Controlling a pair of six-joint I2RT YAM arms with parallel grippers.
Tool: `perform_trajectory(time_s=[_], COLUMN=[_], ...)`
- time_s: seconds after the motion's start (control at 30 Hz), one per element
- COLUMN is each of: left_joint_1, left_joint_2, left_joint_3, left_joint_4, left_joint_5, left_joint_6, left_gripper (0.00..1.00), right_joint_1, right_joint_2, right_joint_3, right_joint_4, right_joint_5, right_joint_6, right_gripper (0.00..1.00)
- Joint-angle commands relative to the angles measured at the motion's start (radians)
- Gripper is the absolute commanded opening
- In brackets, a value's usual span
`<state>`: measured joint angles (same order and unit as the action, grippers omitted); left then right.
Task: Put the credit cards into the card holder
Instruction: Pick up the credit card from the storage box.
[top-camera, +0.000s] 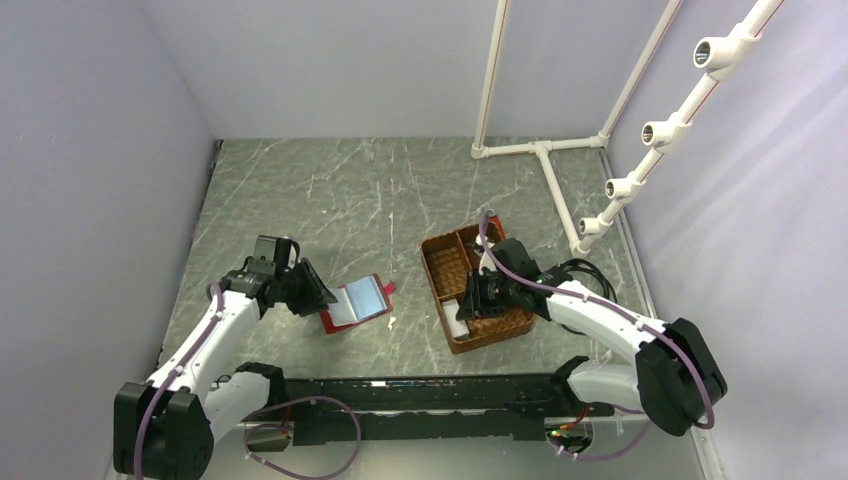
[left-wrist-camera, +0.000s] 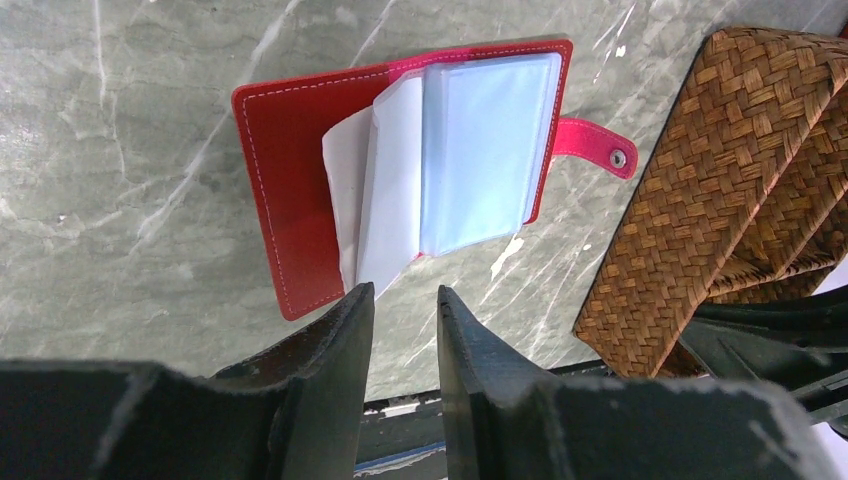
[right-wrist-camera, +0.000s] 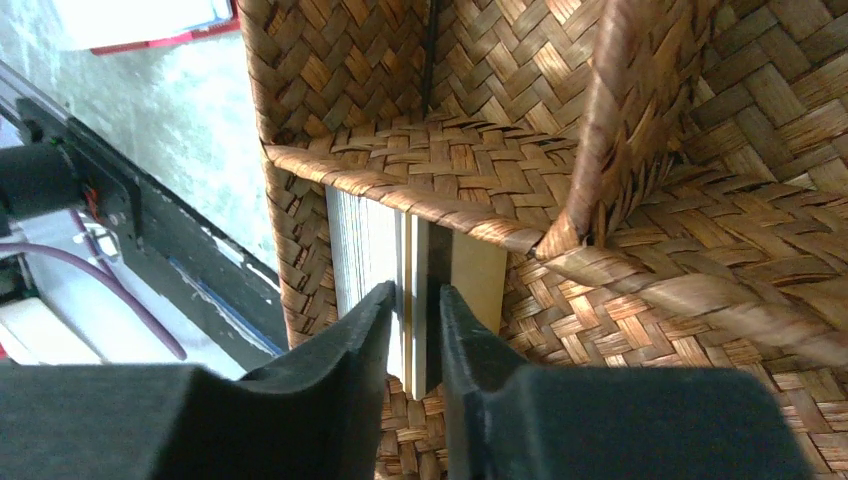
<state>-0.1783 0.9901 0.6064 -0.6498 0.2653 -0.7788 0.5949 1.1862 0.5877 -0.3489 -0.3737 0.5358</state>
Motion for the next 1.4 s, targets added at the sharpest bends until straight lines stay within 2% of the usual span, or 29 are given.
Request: perform_trajectory(time_s=[0.0, 0.1, 0.37, 0.77, 0.9, 0.93, 1.0, 1.03, 1.23, 1.37], left_joint_1=[-0.001, 0.000, 0.000, 0.000, -0.001, -0.001, 0.000, -0.001, -0.001, 0.000], left_joint_2=[-0.015, -0.015, -0.011, -0.015, -0.014, -0.014, -0.013, -0.013, -0.007, -0.010], left_joint_3=[0.033, 0.035, 0.027, 0.027, 0.024, 0.023, 0.019, 0.016, 0.012, 0.015], left_joint_4=[0.007, 0.008, 0.017, 0.013, 0.018, 0.019, 0.019, 0.021, 0.032, 0.024], left_joint_5=[0.022, 0.023, 0.034, 0.035, 0.040, 0.041, 0.042, 0.043, 0.053, 0.052], left_joint_6=[0.010, 0.010, 0.006, 0.007, 0.006, 0.007, 0.007, 0.007, 0.006, 0.008], left_gripper=[0.35, 0.35, 0.35, 0.36, 0.36, 0.36, 0.36, 0.36, 0.36, 0.36], right_joint_1=[-0.004, -0.004, -0.005, -0.006, -0.006, -0.007, -0.007, -0.007, -0.009, -0.010], right_joint_2=[-0.023, -0.039, -0.060, -0.041, -0.033, -0.033, -0.040, -0.045, -0.018, 0.020], right_joint_3=[-0.003, 0.003, 0.024, 0.010, 0.007, 0.009, 0.015, 0.016, -0.024, -0.052], right_joint_4=[0.045, 0.034, 0.012, 0.074, 0.071, 0.063, 0.045, 0.038, 0.077, 0.149], right_joint_5=[-0.016, -0.012, -0.019, -0.081, -0.073, -0.065, -0.047, -0.035, -0.033, -0.089], right_joint_6=[0.009, 0.009, -0.001, 0.015, 0.012, 0.005, -0.005, -0.010, 0.001, 0.023], right_gripper=[0.22, 0.18, 0.17, 0.24, 0.23, 0.25, 0.37, 0.41, 0.53, 0.55])
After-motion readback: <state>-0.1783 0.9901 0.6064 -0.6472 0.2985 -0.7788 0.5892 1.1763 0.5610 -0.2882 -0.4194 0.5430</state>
